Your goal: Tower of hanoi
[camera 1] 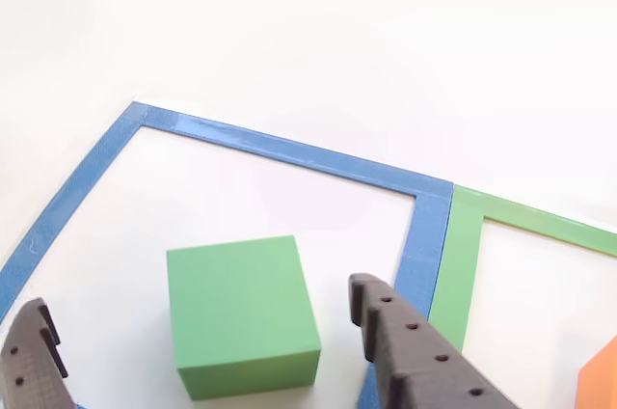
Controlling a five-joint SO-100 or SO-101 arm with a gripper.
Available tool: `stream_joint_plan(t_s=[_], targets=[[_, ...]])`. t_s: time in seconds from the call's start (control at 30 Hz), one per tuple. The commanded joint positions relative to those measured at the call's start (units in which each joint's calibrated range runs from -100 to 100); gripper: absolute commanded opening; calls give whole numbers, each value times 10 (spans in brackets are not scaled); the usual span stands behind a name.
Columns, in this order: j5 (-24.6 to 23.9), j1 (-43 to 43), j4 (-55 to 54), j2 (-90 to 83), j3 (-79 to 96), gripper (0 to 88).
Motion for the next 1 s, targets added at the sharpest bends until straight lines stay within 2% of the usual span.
stream_joint_plan(t_s=[0.0,0.13,0.6,0.87,0.97], targets=[[5,-7,-13,-1,-12,323],[5,-12,-13,1,-13,243],[5,-28,-14,2,-15,72],[5,-30,-1,-16,-14,41],[5,-30,57,-76,-9,43]])
